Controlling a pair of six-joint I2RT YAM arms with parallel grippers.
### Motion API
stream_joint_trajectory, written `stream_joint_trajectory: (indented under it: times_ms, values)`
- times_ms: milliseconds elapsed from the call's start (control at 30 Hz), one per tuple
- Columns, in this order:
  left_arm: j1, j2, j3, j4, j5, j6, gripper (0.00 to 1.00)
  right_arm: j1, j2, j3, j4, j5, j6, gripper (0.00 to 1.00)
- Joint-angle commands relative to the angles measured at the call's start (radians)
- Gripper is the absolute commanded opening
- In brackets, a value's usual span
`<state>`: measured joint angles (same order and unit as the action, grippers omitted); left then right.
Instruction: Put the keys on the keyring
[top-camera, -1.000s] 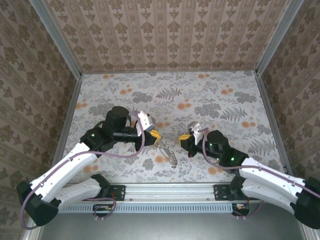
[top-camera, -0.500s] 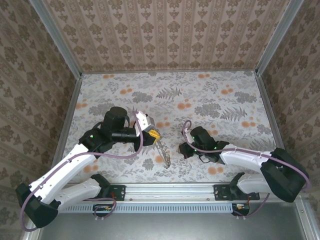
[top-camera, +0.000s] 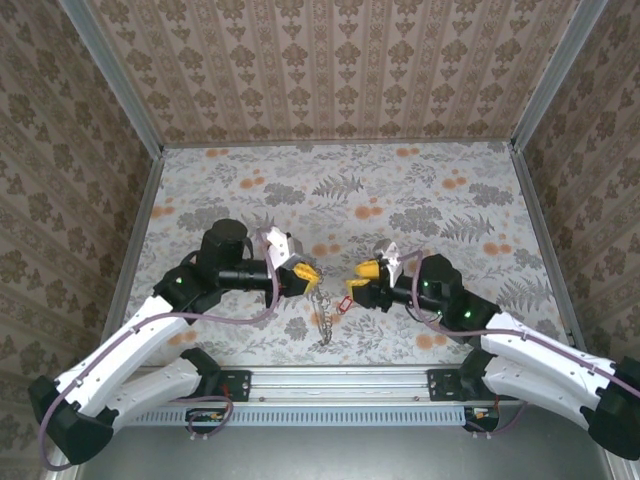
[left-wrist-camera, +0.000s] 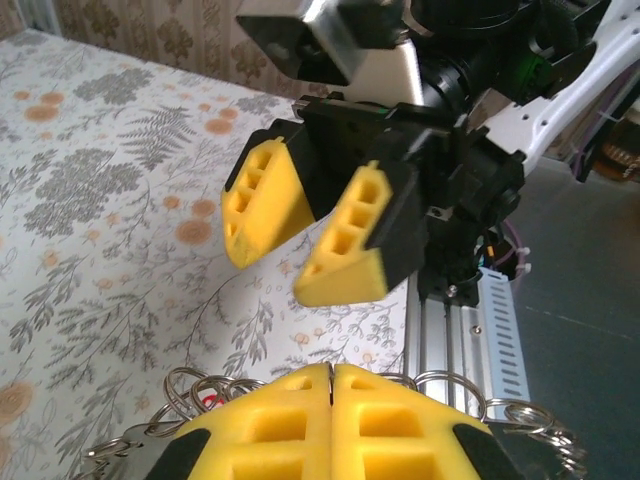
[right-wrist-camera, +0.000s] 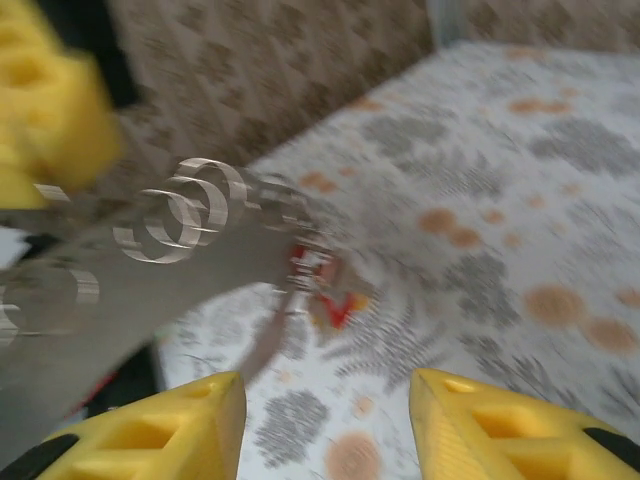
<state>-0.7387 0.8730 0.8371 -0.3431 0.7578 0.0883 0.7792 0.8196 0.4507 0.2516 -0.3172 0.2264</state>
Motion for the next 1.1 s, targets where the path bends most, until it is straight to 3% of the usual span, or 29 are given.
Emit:
stream_joint_trajectory:
  times_ms: [0,400,667,1067]
  values:
    - [0.005,-0.034,0.002,0.086,0.089,-0.027,0.00,0.026,-0.017,-0.021,0.145,-0.134,-0.080,0.50]
    - [-0.002,-0.029,-0.004,0.108,0.149,-0.039,0.00,0.027,0.069,0.015,0.325,-0.255,-0.070,0.51]
    - [-0.008,-0.019,-0.002,0.113,0.164,-0.038,0.00,0.035,0.093,0.035,0.363,-0.304,-0.058,0.35]
    - [-0.019,-0.009,0.003,0.118,0.173,-0.036,0.00,0.060,0.130,0.075,0.355,-0.319,-0.070,0.34]
